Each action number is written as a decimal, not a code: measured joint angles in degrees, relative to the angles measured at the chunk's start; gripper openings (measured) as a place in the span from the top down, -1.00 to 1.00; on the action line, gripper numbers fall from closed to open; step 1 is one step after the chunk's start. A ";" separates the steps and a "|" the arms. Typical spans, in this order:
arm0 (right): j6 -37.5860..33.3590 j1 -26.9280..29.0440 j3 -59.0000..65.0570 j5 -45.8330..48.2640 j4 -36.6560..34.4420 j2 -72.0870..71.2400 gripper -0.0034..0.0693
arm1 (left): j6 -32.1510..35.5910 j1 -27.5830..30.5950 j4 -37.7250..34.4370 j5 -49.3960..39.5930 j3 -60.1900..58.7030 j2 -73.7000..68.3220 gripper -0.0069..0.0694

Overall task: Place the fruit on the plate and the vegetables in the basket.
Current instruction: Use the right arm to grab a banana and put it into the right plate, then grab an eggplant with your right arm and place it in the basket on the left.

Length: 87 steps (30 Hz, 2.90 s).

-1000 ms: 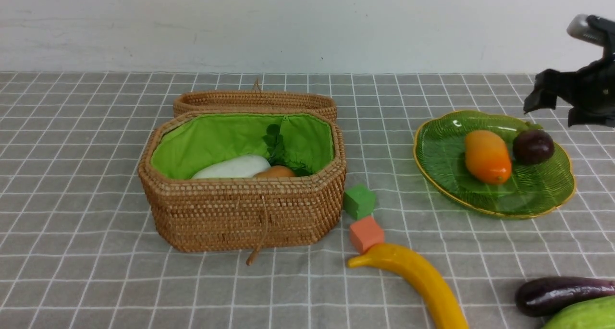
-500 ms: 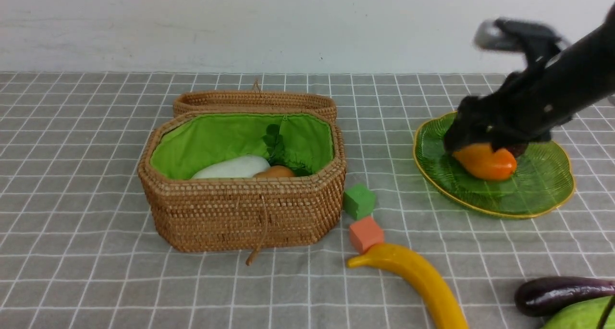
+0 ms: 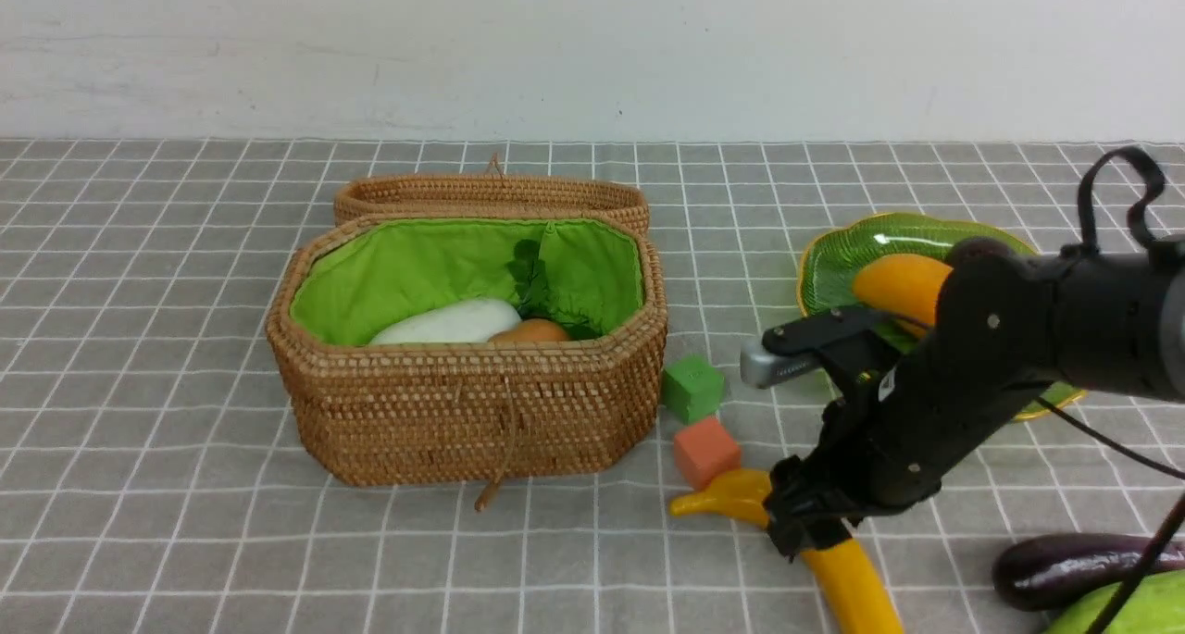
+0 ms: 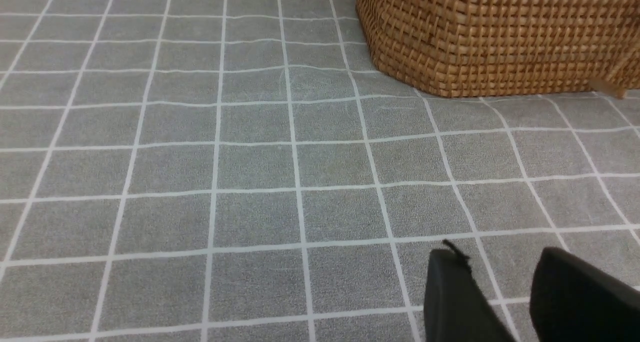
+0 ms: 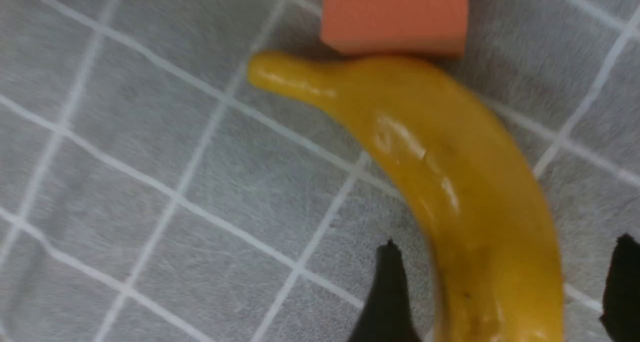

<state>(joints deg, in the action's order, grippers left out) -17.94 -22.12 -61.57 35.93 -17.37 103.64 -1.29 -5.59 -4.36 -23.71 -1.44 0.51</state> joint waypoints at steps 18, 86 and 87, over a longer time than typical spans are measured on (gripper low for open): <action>28.97 20.08 -7.75 -1.52 -3.15 -12.04 0.03 | 0.00 0.00 0.00 0.00 0.00 0.00 0.20; -22.71 8.58 9.86 7.63 28.37 -14.42 -0.52 | 0.00 0.00 0.00 0.06 0.00 0.00 0.19; -23.57 8.58 9.86 7.63 27.60 -13.74 -0.52 | 0.00 0.00 0.00 0.06 0.00 0.00 0.19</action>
<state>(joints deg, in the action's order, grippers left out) -41.51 -13.54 -51.72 43.56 10.23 89.90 -1.29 -5.59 -4.36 -23.65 -1.44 0.51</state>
